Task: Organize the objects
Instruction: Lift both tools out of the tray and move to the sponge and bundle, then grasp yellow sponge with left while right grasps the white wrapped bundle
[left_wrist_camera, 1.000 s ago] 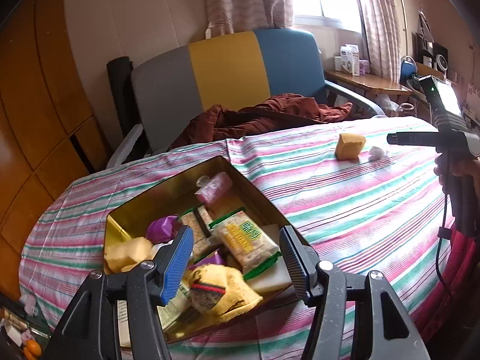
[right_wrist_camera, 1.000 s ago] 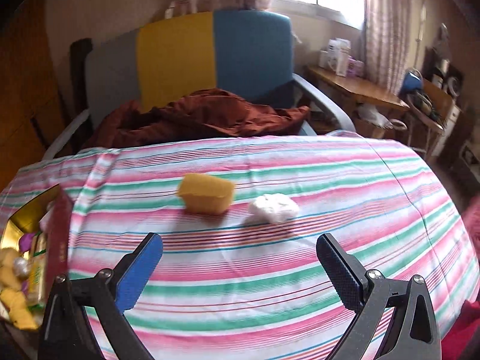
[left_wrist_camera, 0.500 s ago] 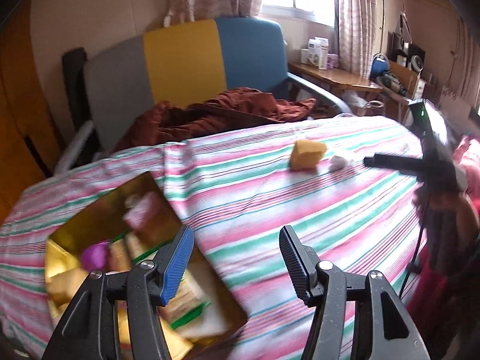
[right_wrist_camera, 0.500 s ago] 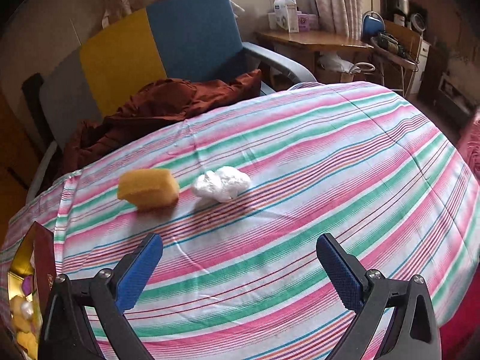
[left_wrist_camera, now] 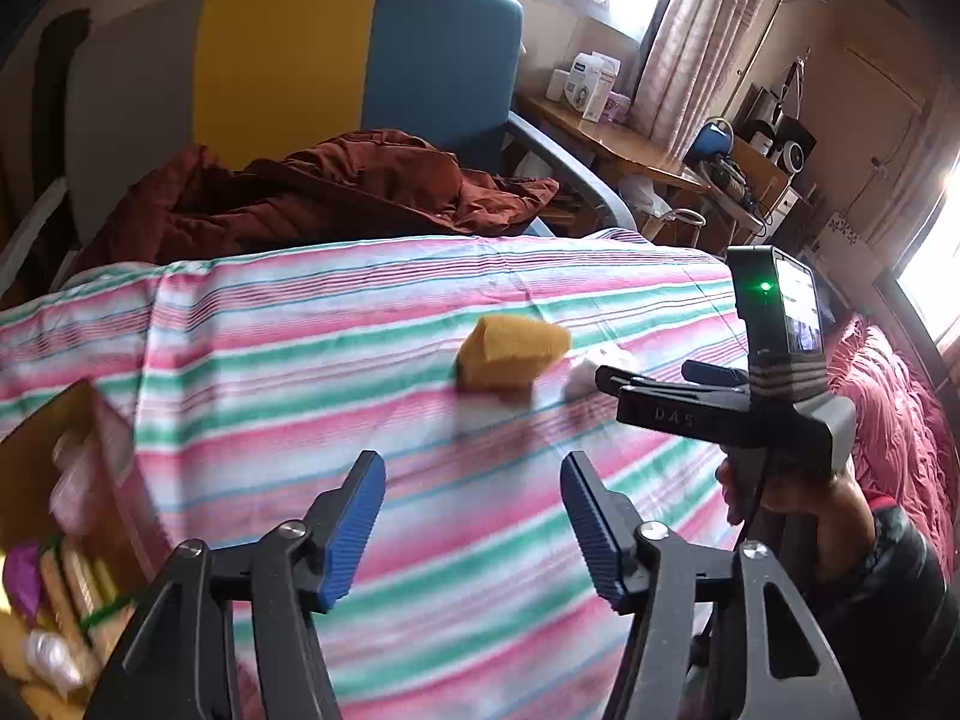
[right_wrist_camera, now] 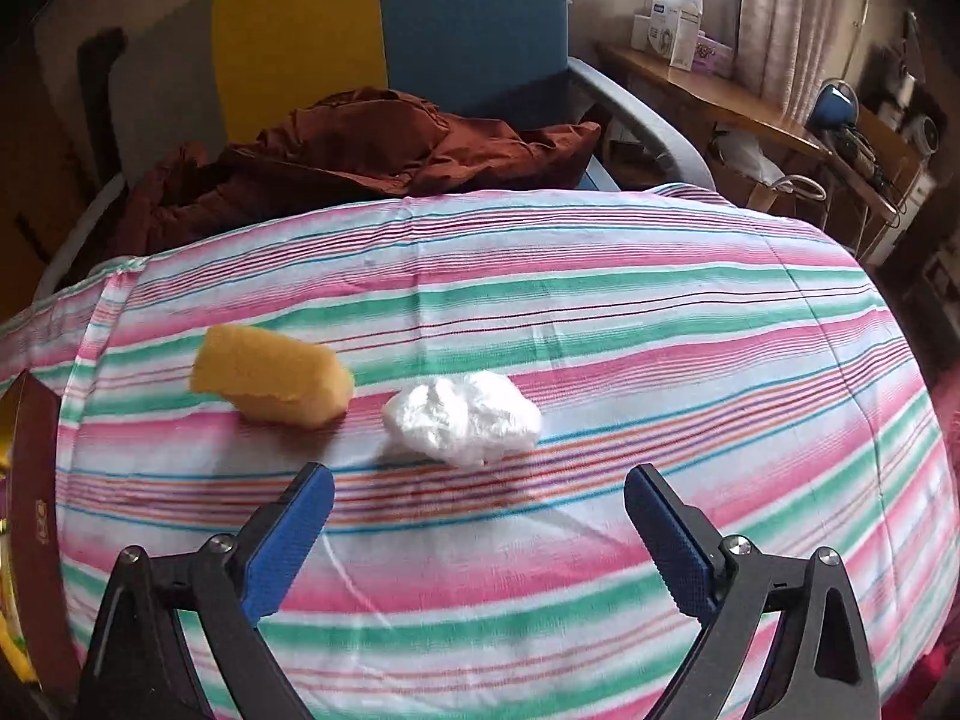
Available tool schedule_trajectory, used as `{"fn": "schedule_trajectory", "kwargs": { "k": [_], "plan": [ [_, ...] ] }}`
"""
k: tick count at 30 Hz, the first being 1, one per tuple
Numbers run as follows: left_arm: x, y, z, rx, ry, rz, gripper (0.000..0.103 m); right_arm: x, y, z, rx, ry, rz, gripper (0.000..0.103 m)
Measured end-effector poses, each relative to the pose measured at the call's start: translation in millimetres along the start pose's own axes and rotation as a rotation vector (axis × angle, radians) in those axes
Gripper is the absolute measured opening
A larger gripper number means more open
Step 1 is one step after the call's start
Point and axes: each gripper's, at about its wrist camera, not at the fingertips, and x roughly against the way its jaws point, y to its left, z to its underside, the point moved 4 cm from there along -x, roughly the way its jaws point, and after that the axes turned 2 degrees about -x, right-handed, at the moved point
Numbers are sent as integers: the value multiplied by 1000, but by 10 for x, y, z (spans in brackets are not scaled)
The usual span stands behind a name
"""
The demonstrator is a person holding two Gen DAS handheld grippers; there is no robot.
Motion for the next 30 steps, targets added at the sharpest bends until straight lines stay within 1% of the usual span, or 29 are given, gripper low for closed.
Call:
{"fn": "schedule_trajectory", "kwargs": {
  "k": [1, 2, 4, 8, 9, 10, 12, 13, 14, 15, 16, 18, 19, 21, 22, 23, 24, 25, 26, 27, 28, 29, 30],
  "plan": [
    [-48, -19, -37, -3, -1, 6, 74, -41, -18, -28, -9, -1, 2, 98],
    [-106, -33, -83, -2, 0, 18, 84, -76, -41, -48, -13, -2, 4, 98],
    [-236, -72, -177, 5, 7, 46, 85, -143, -59, -88, -19, 2, -11, 98],
    [-478, -147, -345, -6, 22, 53, 87, -255, -47, -119, -6, 21, -27, 97],
    [-531, -171, -381, -13, 23, 56, 88, -284, -35, -114, 4, 30, -32, 92],
    [-607, -204, -432, -20, 23, 54, 89, -312, -20, -112, 16, 41, -34, 84],
    [-739, -242, -504, -25, 37, 57, 93, -360, -5, -103, 31, 55, -38, 73],
    [-798, -260, -533, -20, 42, 64, 95, -377, -3, -101, 34, 60, -39, 69],
    [-826, -266, -550, -17, 43, 70, 97, -392, -7, -98, 36, 65, -38, 68],
    [-883, -287, -577, -19, 44, 73, 101, -404, -14, -93, 40, 70, -34, 64],
    [-960, -313, -599, -31, 52, 67, 102, -409, -26, -89, 38, 73, -33, 58],
    [-1101, -328, -615, -37, 79, 51, 102, -407, -71, -90, 22, 80, -40, 51],
    [-1174, -326, -622, -31, 93, 49, 102, -407, -90, -90, 16, 84, -40, 49],
    [-1272, -321, -630, -28, 105, 33, 100, -414, -113, -83, 14, 91, -37, 49],
    [-1333, -308, -626, -27, 121, 23, 97, -423, -118, -75, 18, 96, -33, 49],
    [-1362, -291, -613, -27, 124, 19, 76, -431, -117, -62, 22, 103, -39, 49],
    [-1376, -268, -605, -27, 119, 13, 62, -431, -110, -51, 22, 109, -58, 51],
    [-1377, -254, -593, -39, 114, 14, 63, -430, -104, -38, 20, 117, -70, 63],
    [-1363, -251, -583, -48, 108, 23, 62, -419, -104, -33, 22, 115, -68, 71],
    [-1342, -250, -568, -59, 101, 29, 59, -405, -100, -46, 27, 103, -67, 82],
    [-1312, -237, -546, -67, 90, 34, 58, -376, -106, -62, 26, 93, -73, 85],
    [-1283, -223, -535, -67, 80, 38, 57, -350, -121, -78, 15, 88, -90, 85],
    [-1240, -187, -514, -66, 72, 39, 56, -324, -148, -93, -1, 85, -113, 90]
  ]
}}
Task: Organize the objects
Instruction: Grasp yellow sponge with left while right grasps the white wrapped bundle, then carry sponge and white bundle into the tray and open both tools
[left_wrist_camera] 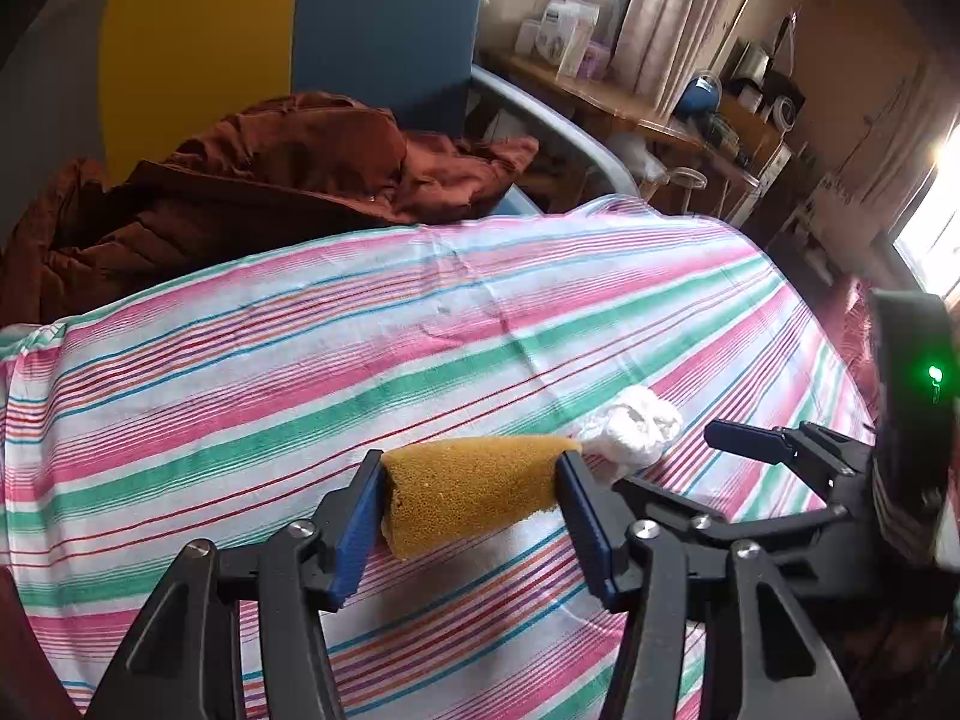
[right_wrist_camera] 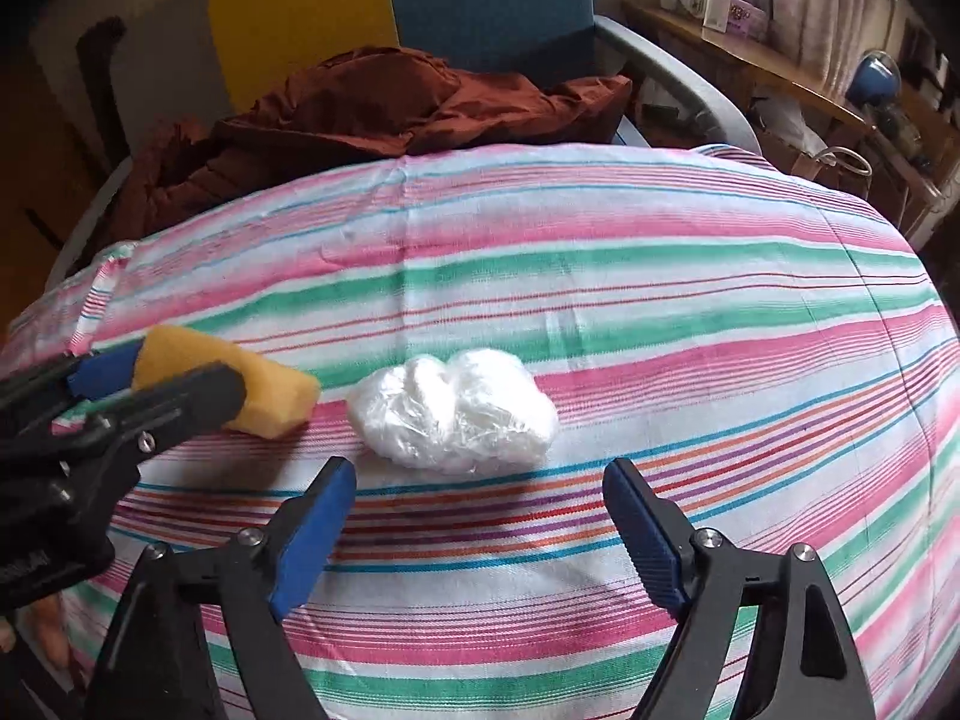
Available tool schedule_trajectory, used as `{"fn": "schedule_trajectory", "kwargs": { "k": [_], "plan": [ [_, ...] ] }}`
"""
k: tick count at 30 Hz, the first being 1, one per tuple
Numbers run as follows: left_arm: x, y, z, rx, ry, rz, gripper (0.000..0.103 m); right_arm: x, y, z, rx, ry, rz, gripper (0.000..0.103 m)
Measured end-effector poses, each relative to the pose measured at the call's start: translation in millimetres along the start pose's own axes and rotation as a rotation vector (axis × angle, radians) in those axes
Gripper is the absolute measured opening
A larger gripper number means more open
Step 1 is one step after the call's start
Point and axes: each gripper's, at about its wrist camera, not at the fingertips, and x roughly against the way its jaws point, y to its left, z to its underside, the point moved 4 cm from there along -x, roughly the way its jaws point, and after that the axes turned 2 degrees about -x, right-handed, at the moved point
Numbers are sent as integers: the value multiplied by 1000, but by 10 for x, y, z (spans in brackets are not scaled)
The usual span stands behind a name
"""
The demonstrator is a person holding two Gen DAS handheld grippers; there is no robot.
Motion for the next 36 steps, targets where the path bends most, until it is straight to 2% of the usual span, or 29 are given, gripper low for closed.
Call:
{"fn": "schedule_trajectory", "kwargs": {
  "k": [3, 5, 10, 15, 17, 18, 23, 25, 30, 36],
  "plan": [
    [139, 60, 47, 19, -24, 22, 55, 60, -106, -30, -63, -12, -38, 98],
    [274, 86, 76, 24, -46, 28, 55, 91, -180, -49, -125, -22, -77, 99],
    [605, 158, 180, 63, -73, 45, 55, 16, -167, -106, -143, -31, -53, 102],
    [908, 209, 347, 86, -90, 33, 55, -116, -55, -167, -86, -6, -8, 102],
    [1036, 253, 419, 101, -94, 26, 55, -182, -11, -163, -54, 18, 28, 86],
    [1101, 270, 455, 110, -96, 26, 55, -231, -6, -157, -43, 40, 48, 67],
    [1500, 368, 639, 131, -129, -8, 55, -127, 94, -80, 8, 26, 69, 65],
    [1733, 443, 750, 133, -158, -35, 55, 20, 171, -30, 21, 8, 48, 65],
    [2281, 814, 1061, 207, -225, -107, 56, 526, 751, 126, 122, -63, -81, 66],
    [2828, 1536, 1597, 370, -272, -225, 56, 984, 1886, 552, 295, -100, -280, 66]
  ]
}}
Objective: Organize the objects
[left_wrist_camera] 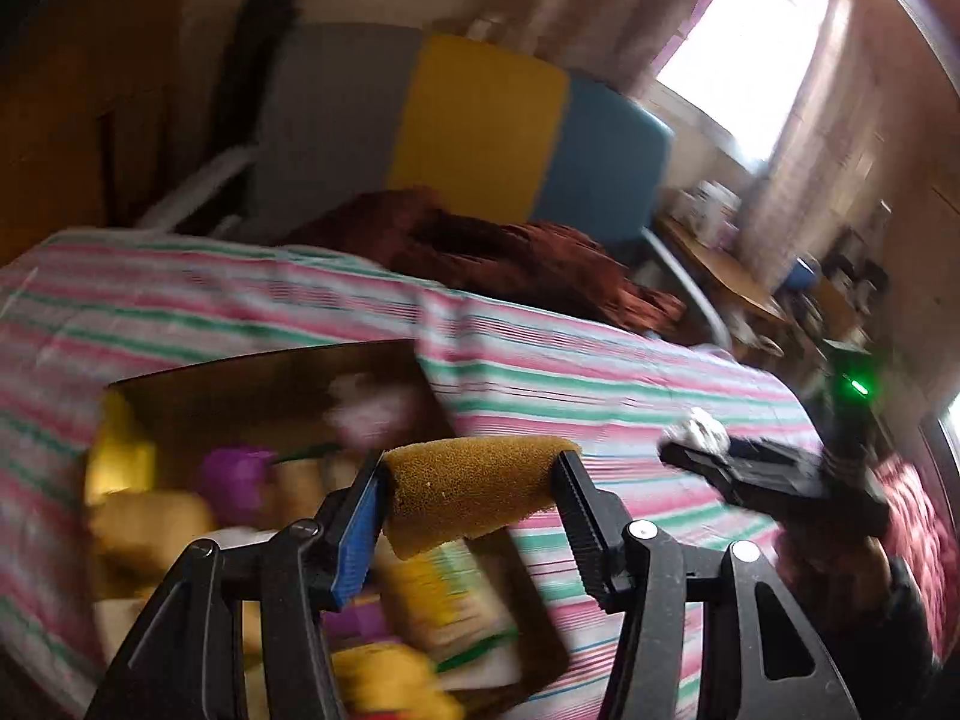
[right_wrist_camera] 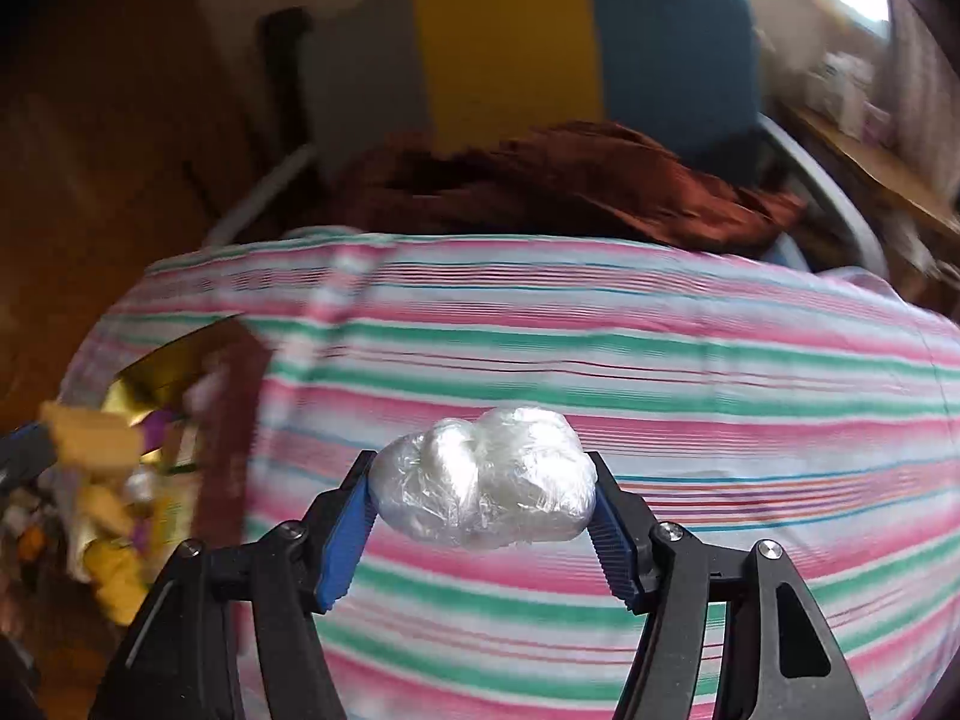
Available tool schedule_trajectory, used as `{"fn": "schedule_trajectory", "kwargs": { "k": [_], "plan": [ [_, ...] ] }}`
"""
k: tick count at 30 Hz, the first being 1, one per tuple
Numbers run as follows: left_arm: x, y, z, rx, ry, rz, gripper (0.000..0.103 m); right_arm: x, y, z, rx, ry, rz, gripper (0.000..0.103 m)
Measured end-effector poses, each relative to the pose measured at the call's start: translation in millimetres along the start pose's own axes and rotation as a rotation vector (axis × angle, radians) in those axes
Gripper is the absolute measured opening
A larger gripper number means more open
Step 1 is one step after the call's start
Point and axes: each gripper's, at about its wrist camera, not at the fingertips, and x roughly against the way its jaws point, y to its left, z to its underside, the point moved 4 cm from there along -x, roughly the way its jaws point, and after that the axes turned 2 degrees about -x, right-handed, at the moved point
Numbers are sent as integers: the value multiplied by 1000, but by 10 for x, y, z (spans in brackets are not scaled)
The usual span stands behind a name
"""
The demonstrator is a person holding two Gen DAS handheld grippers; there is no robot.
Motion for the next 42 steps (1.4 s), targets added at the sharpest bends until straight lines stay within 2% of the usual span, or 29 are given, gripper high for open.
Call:
{"fn": "schedule_trajectory", "kwargs": {
  "k": [4, 8, 11, 13, 14, 17, 22, 25, 29, 38, 42],
  "plan": [
    [178, 525, 42, 74, -27, -64, 56, -55, 892, 118, 103, 2, -98, 66],
    [223, 814, 53, 99, -35, -89, 63, -206, 1559, 150, 172, 13, -148, 66],
    [203, 922, 70, 103, -24, -117, 84, -321, 1873, 161, 212, 8, -145, 72],
    [263, 974, 112, 109, -43, -119, 84, -391, 1972, 133, 217, -7, -122, 85],
    [306, 989, 140, 105, -57, -136, 84, -393, 2026, 132, 212, -16, -115, 88],
    [445, 1017, 211, 92, -88, -196, 84, -370, 2091, 181, 217, -20, -105, 92],
    [748, 897, 407, 39, -165, -378, 84, -225, 2111, 347, 225, -42, -37, 97],
    [914, 836, 530, 30, -203, -432, 84, -128, 2094, 468, 212, -66, -13, 100],
    [1003, 765, 685, 35, -198, -509, 84, -45, 2061, 650, 174, -66, -21, 100],
    [1012, 773, 998, 85, -140, -531, 84, 90, 2014, 988, 168, -76, -10, 100],
    [1022, 753, 1082, 73, -134, -529, 84, 125, 1981, 1052, 161, -75, -7, 101]
  ]
}}
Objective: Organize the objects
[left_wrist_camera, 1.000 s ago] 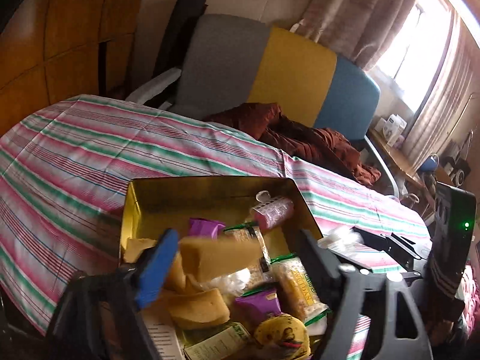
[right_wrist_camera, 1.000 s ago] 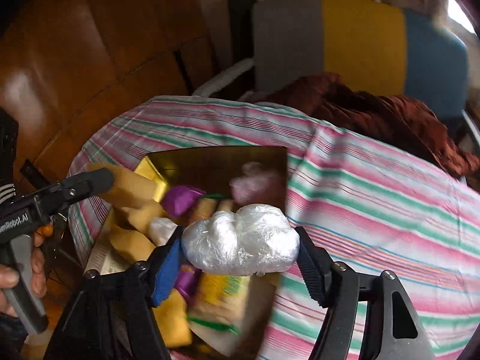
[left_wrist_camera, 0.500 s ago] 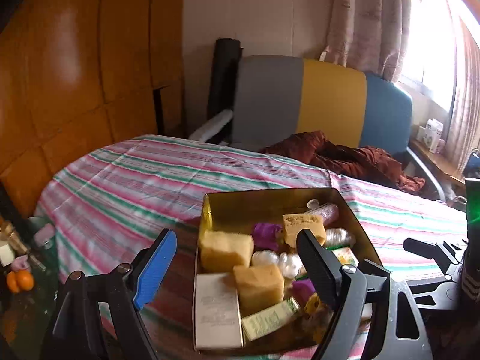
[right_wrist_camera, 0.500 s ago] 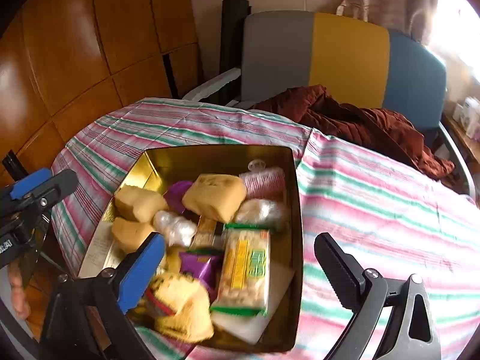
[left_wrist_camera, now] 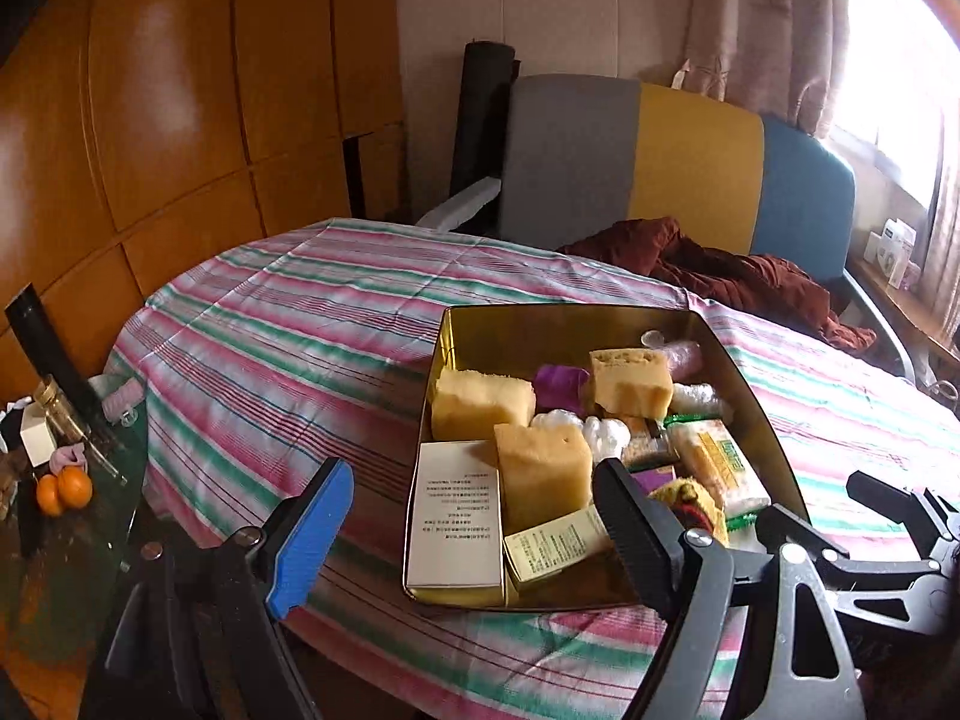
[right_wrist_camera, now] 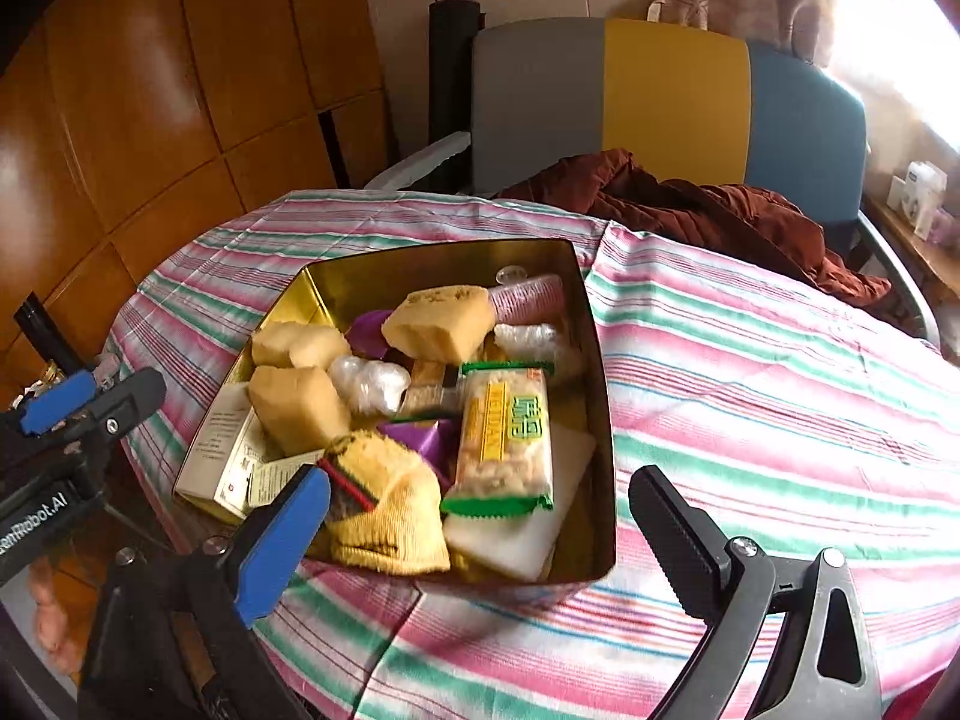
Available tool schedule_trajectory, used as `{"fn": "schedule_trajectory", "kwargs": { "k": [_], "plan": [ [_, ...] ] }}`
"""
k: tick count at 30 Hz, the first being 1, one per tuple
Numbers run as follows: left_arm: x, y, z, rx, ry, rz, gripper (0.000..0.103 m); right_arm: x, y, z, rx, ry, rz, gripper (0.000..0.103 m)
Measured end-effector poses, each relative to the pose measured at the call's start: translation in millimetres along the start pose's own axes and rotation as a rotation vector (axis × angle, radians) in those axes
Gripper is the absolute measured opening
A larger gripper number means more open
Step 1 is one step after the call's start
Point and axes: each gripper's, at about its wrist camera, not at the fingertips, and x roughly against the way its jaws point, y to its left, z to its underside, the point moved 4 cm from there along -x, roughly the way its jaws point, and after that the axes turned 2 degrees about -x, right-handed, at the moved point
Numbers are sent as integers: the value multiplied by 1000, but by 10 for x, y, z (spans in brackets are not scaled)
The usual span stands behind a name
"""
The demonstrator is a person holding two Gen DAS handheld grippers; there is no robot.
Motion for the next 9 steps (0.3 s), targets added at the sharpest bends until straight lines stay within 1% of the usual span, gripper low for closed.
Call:
{"fn": "schedule_trajectory", "kwargs": {
  "k": [1, 3, 4, 9],
  "plan": [
    [19, -9, 7, -13, -13, -7, 84, 6, -6, 13, -2, 0, 4, 101],
    [57, -23, 6, -35, -49, -21, 77, 11, -2, 33, -4, 0, 9, 101],
    [88, -31, 2, -45, -70, -32, 76, 11, 2, 43, -4, 1, 11, 101],
    [128, -17, -34, -31, -80, -13, 76, 11, 23, 63, 2, 1, 19, 101]
  ]
}}
